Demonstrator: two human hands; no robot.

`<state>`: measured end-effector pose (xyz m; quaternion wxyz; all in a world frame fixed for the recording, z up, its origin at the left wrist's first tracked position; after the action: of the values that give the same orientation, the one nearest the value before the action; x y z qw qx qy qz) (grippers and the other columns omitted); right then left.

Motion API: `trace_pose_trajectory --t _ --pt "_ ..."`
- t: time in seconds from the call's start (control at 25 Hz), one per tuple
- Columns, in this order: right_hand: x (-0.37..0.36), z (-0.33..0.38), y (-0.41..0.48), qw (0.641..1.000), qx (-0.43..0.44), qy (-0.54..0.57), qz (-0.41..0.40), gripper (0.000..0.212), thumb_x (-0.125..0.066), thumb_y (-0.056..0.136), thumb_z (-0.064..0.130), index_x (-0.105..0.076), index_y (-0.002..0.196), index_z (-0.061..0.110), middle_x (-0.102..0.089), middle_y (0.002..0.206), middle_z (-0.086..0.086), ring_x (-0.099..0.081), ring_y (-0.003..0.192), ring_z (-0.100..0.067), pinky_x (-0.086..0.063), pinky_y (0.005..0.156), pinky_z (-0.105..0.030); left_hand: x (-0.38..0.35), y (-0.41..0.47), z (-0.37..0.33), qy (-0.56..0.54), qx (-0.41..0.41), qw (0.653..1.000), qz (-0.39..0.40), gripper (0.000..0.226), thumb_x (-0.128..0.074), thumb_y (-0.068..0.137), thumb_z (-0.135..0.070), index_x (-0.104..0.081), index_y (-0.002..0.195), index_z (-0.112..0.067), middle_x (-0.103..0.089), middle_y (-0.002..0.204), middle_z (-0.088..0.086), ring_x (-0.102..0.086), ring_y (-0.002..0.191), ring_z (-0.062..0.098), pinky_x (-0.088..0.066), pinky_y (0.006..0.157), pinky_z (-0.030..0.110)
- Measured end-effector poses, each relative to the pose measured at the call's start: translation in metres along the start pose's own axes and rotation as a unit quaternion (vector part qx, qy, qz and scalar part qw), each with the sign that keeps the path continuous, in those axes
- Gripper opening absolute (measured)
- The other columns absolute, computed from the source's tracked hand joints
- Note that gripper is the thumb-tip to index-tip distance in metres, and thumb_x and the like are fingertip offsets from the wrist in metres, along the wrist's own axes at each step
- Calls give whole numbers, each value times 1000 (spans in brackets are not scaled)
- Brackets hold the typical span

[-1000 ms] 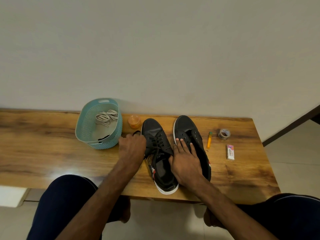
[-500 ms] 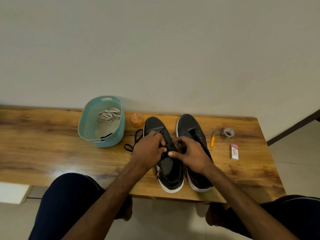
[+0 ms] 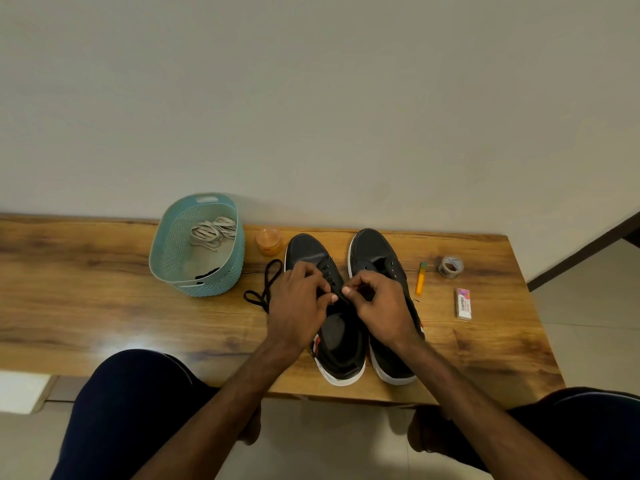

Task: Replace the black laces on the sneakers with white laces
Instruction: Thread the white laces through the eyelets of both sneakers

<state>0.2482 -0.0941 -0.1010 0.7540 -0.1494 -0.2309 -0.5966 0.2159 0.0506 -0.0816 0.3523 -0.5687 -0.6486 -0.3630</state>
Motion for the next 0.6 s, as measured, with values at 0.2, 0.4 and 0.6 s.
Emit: trace_pose_trajectory --t 0.2,0.4,0.6 --pt "-4 0 4 999 2 -46 29 6 -70 90 21 -75 92 18 -69 89 8 -62 84 -3 -54 81 -34 -5 1 0 -35 15 999 -8 15 -71 86 -30 -71 99 -21 -55 106 -8 -56 96 8 -51 85 33" --pt "-14 15 -3 984 46 -123 121 43 -62 92 46 -60 128 22 -60 118 7 -55 106 -8 -46 94 -27 -5 1 -8 77 -17 997 24 18 -61 92 -34 -66 106 -24 -52 113 -8 -55 99 12 -52 82 36" --pt "-16 19 -7 972 65 -184 134 43 -50 101 39 -48 140 21 -55 133 2 -55 115 -14 -46 96 -28 12 7 -11 79 -12 995 53 12 -54 98 -27 -61 104 -19 -53 111 -3 -59 84 14 -52 71 33"
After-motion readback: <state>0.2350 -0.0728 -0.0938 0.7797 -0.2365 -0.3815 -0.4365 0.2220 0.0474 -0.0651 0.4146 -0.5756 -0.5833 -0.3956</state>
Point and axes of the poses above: each hand's wrist, its own y-axis towards the middle knuckle, its own x-axis out of the back of the hand, z = x × y, the point moved 10 cm from there along y, towards the middle knuckle
